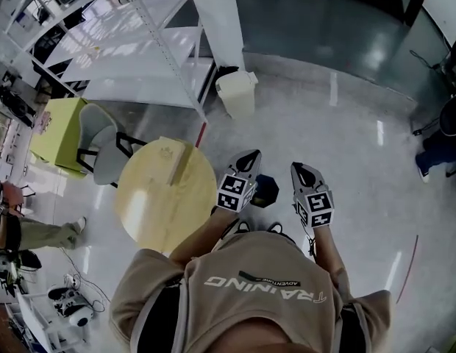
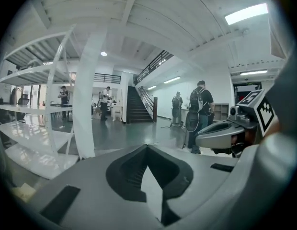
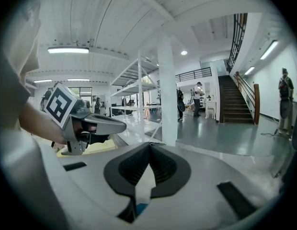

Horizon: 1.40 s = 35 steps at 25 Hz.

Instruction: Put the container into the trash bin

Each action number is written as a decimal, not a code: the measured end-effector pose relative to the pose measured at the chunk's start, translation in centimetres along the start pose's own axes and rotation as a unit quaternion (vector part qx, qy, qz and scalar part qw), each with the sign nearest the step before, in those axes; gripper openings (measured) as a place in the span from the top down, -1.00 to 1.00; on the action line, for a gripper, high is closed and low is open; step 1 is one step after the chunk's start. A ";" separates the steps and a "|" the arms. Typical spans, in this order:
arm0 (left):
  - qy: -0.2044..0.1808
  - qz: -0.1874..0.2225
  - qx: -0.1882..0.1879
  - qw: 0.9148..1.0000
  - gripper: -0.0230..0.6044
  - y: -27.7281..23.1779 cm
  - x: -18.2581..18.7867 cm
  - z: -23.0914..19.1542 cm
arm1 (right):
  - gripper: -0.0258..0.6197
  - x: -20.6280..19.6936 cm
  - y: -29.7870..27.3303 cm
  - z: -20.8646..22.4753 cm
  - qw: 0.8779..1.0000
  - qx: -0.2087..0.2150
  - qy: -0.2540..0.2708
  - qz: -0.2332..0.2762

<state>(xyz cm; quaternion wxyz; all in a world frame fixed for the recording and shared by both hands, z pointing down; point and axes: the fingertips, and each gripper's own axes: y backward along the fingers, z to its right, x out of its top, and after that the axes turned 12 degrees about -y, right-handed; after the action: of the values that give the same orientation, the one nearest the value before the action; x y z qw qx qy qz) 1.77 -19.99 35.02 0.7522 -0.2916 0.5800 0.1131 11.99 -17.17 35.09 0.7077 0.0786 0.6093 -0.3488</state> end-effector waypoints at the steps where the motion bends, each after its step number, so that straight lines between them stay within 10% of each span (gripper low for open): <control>1: 0.001 0.001 0.003 1.000 0.92 0.3 0.0 -0.2 | 0.93 0.3 0.3 -0.2 1.000 -0.002 0.000 0.007; 35: 0.025 0.021 -0.024 0.999 0.92 4.4 -1.0 -1.0 | 0.93 2.6 2.6 -4.6 0.998 -0.002 -0.012 0.059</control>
<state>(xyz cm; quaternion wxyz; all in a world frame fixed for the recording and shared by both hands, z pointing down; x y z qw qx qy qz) -1.52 -16.85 34.46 0.7278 -0.2999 0.6017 0.1352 9.83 -13.79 30.70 0.7344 0.1093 0.5957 -0.3062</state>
